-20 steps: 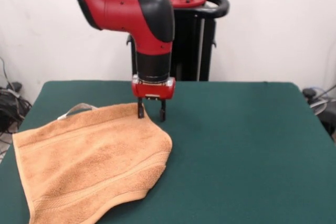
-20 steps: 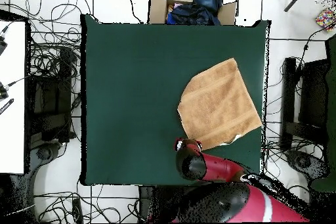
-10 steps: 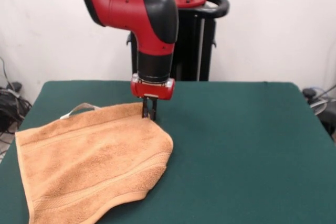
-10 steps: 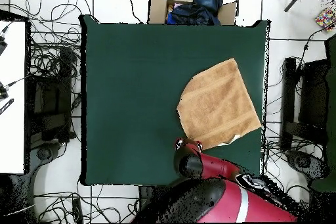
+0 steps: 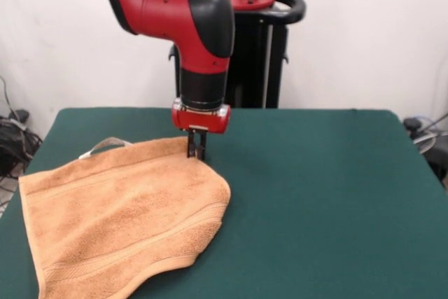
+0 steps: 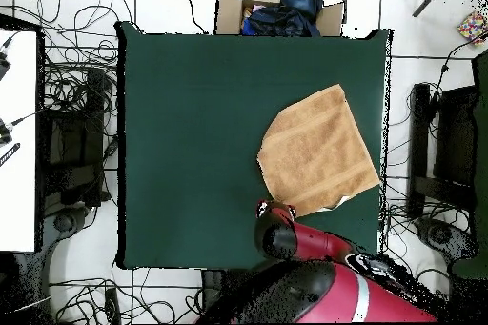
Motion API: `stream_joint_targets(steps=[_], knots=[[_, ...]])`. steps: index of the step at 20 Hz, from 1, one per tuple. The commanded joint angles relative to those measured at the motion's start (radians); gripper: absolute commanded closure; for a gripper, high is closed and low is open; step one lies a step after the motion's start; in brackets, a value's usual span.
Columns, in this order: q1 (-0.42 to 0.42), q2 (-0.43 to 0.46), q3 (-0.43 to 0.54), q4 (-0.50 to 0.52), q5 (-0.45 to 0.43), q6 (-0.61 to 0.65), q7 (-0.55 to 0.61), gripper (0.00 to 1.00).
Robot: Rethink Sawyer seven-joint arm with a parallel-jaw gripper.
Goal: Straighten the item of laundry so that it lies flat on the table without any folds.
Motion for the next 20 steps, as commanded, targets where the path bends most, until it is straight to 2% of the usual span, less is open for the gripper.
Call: stream_joint_targets(steps=[1, 7, 12, 20], knots=[[-0.03, -0.014, 0.074, -0.095, 0.089, 0.038, 0.21, 1.0], [-0.039, -0.019, 0.085, 0.027, 0.087, 0.002, 0.261, 1.0], [-0.011, -0.059, 0.076, 0.125, 0.103, -0.02, 0.302, 1.0], [0.0, 0.004, 0.131, 0.203, 0.13, -0.094, 0.344, 1.0]])
